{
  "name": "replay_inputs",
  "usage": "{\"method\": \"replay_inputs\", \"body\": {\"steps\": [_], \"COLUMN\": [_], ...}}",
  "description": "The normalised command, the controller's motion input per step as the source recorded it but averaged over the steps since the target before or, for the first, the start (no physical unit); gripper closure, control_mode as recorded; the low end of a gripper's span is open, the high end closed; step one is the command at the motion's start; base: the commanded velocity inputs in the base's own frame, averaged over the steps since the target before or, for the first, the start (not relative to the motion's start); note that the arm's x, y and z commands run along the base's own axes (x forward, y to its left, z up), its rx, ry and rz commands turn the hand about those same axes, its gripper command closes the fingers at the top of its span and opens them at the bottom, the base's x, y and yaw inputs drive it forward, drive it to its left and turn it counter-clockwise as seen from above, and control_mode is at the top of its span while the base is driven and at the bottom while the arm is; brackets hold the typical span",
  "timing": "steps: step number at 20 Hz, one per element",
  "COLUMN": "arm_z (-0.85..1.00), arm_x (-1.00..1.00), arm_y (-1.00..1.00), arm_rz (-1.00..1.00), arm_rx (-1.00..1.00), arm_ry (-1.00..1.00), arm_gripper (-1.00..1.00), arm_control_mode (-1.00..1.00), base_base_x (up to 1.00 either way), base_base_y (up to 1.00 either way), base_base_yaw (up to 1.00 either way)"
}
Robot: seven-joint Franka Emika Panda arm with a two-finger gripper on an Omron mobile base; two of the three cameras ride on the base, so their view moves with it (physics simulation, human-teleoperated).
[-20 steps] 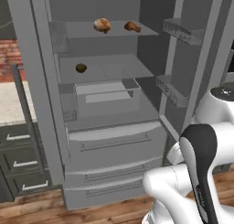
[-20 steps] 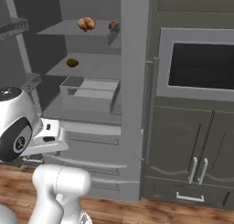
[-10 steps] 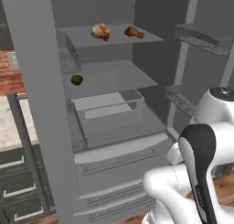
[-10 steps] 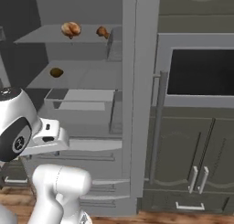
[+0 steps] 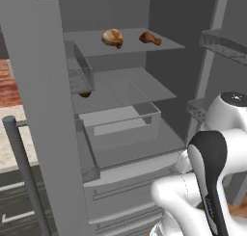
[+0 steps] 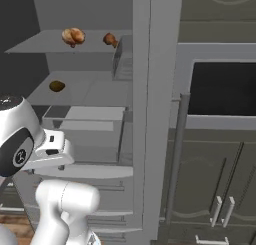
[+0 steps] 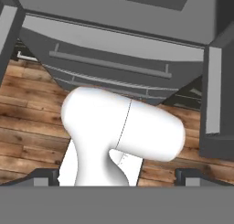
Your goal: Gather the avocado and squash from the fridge and place them on a tray on the dining counter. Then gather the chicken drumsticks from the fridge and place them on the other tray.
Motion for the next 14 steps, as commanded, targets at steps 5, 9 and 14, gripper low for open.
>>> {"method": "replay_inputs", "body": {"steps": [5, 9, 14], "arm_z": [0.0, 0.0, 0.0], "arm_x": [0.0, 0.0, 0.0], "arm_y": [0.0, 0.0, 0.0], "arm_rz": [0.0, 0.0, 0.0], "arm_rx": [0.0, 0.0, 0.0], "arm_ry": [0.0, 0.0, 0.0], "arm_gripper": [-1.0, -1.0, -1.0], "arm_control_mode": [1.0, 1.0, 1.0], "base_base_x": [0.43, 0.4, 0.4], "base_base_y": [0.0, 0.0, -0.01], "base_base_yaw": [0.1, 0.13, 0.16]}}
